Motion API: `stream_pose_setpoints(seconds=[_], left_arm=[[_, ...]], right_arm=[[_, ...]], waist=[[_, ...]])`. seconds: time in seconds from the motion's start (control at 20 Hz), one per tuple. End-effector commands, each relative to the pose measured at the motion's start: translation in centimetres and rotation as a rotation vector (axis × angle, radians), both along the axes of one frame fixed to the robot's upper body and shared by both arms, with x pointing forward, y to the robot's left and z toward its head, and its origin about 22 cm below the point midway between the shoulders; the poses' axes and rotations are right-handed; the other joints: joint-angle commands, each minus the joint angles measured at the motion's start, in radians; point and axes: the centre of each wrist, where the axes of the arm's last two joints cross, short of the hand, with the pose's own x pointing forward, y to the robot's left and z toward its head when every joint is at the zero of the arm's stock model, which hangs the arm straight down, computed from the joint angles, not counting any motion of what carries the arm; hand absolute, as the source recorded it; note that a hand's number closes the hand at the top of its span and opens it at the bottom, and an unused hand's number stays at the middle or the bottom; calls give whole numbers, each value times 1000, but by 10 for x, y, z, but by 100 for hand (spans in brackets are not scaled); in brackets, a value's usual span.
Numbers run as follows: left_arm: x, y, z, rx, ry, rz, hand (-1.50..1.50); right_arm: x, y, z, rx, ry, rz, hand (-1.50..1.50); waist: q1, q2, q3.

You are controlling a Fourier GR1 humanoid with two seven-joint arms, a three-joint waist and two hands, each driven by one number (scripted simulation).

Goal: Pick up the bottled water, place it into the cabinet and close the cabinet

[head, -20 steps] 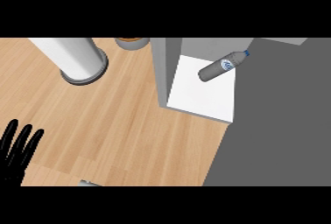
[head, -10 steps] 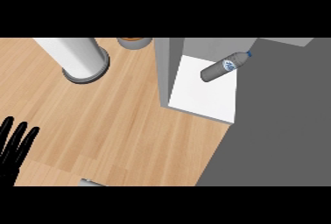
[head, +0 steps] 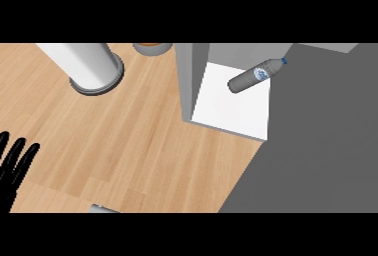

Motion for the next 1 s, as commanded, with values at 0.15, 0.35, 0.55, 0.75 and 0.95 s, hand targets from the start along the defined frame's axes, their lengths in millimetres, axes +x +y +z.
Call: stream_pose_setpoints(seconds=[0.15, 0.35, 0.55, 0.75, 0.95], left_arm=[[3, 5, 4, -1, -21, -14, -150], [7, 7, 7, 10, -27, -22, -150], [7, 4, 7, -7, -36, -32, -150], [5, 8, 6, -6, -27, -26, -150], [6, 13, 6, -1, -18, -14, -150]], right_arm=[[0, 27, -14, 94, 151, 95, 150], [2, 29, -21, 117, 208, 149, 150], [14, 27, -26, 157, 223, 96, 150], [25, 24, -22, 151, 202, 16, 150], [49, 29, -14, 41, 126, -18, 150]], waist=[[22, 29, 2], [32, 40, 4], [35, 43, 6], [24, 30, 5], [19, 21, 6]])
